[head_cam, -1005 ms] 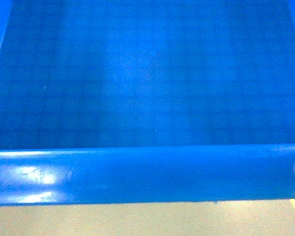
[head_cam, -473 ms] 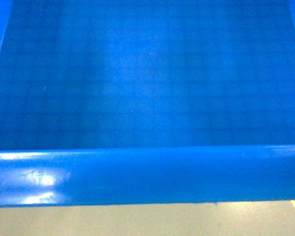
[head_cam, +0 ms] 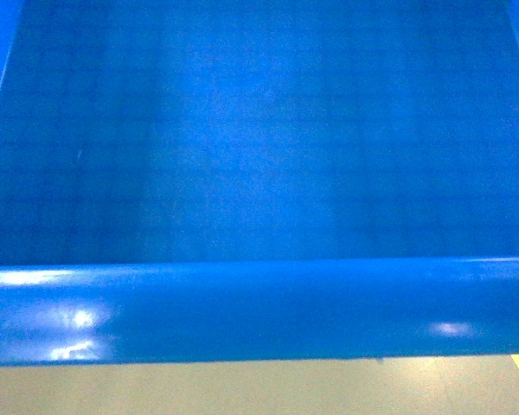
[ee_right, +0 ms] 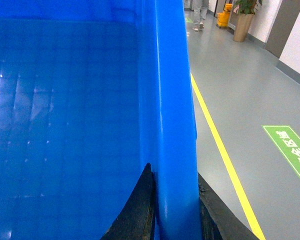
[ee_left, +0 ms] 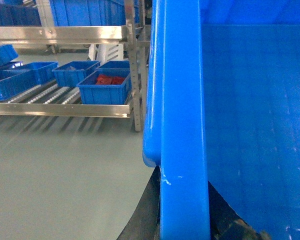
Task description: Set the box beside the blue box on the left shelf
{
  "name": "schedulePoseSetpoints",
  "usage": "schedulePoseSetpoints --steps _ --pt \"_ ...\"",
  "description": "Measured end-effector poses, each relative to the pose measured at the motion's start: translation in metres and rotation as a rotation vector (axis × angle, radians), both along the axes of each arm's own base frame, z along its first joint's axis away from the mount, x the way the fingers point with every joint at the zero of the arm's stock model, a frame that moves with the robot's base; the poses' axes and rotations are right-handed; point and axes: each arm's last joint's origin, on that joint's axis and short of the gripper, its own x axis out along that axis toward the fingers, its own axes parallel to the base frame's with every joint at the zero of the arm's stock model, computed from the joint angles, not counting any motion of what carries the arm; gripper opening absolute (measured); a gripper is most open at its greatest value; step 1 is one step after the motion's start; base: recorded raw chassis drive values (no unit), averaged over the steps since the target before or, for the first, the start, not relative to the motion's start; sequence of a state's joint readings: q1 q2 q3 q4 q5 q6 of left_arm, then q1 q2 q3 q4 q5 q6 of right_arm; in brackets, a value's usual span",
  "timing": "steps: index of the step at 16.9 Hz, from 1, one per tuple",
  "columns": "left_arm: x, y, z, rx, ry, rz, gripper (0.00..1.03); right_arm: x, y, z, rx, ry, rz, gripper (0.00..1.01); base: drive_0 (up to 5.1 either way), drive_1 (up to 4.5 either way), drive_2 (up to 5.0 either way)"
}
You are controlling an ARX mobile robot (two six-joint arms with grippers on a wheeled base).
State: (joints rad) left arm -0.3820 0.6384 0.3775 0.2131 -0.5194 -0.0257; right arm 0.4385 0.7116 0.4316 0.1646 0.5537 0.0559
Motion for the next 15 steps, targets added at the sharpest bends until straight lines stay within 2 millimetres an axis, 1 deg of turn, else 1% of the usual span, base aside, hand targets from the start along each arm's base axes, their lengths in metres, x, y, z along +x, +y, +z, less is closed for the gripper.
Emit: schedulePoseSetpoints --steps 15 --pt "0.0001 0.0 -0.0001 0.0 0.001 0.0 0.08 0.0 0.0 -0.0002 -0.001 0.002 0.0 0.12 -0.1 4.27 -4.4"
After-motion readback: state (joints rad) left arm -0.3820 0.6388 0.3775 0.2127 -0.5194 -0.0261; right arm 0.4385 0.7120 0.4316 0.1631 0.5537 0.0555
